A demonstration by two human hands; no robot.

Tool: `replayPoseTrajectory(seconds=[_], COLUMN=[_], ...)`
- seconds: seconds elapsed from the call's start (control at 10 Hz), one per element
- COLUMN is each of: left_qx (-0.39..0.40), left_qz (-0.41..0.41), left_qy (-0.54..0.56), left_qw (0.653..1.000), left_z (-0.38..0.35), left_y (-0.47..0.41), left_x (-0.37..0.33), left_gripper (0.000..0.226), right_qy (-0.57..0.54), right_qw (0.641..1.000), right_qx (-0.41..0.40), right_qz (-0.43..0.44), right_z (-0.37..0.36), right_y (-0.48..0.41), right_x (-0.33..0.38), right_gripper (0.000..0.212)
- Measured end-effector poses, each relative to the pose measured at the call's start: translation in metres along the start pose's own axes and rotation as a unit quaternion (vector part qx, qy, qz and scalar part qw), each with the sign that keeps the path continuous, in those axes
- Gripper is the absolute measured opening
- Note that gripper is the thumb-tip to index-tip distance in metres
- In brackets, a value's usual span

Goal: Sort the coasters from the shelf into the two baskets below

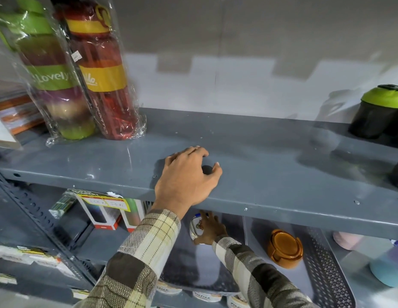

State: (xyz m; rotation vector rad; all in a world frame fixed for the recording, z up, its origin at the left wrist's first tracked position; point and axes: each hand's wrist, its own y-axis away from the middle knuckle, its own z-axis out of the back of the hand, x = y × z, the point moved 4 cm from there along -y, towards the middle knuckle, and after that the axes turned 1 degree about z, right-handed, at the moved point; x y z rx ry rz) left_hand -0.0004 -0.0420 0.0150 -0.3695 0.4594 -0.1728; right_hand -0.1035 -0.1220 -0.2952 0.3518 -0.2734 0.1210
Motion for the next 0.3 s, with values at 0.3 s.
replayPoseTrajectory(seconds=[0.3], left_qx=[0.012], left_qz=[0.016], left_qy=[0.017], left_qw=[1.000], left_z=[0.001], left_y=[-0.001], left_x=[-0.001], left_gripper=[0.044], right_qy=[-0.045], right_qw=[0.991], right_qx=[-0.101], right_qz=[0.081], right_z=[0.019], right_y=[0.035], right_x=[0.010], right_gripper=[0.129])
